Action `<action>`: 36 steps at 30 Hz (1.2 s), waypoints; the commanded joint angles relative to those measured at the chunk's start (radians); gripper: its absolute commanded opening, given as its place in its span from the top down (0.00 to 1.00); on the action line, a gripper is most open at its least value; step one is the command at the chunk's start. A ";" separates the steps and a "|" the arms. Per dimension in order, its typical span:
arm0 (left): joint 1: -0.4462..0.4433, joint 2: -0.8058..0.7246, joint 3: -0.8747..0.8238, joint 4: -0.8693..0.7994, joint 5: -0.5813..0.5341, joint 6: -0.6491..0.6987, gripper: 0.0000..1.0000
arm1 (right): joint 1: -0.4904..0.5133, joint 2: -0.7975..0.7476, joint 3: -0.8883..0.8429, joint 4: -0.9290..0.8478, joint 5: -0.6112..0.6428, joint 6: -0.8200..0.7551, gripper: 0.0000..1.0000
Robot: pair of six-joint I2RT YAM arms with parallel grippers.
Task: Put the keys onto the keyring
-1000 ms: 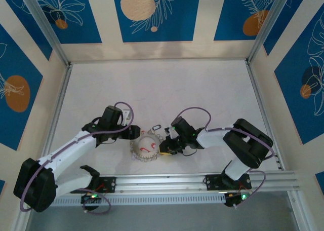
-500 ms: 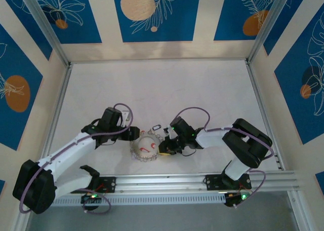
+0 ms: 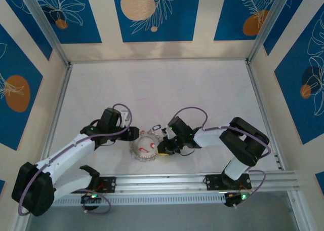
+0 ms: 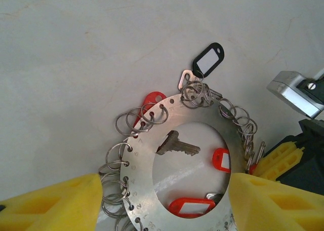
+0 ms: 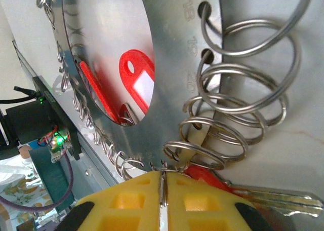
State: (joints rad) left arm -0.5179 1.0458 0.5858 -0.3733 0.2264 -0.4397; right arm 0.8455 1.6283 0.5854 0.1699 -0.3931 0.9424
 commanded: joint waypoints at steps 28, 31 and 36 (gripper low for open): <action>-0.007 -0.040 0.072 0.130 0.090 0.013 0.33 | -0.021 -0.378 0.174 -0.543 0.205 -0.693 1.00; -0.007 -0.038 0.087 0.144 0.110 0.029 0.33 | -0.023 -0.411 0.200 -0.540 0.240 -0.843 1.00; -0.007 -0.039 0.118 0.153 0.135 0.056 0.32 | -0.030 -0.456 0.225 -0.519 0.255 -1.115 1.00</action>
State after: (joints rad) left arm -0.5179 1.0065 0.6647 -0.2607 0.3168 -0.4179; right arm 0.8219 1.2045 0.7628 -0.3420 -0.1539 0.0650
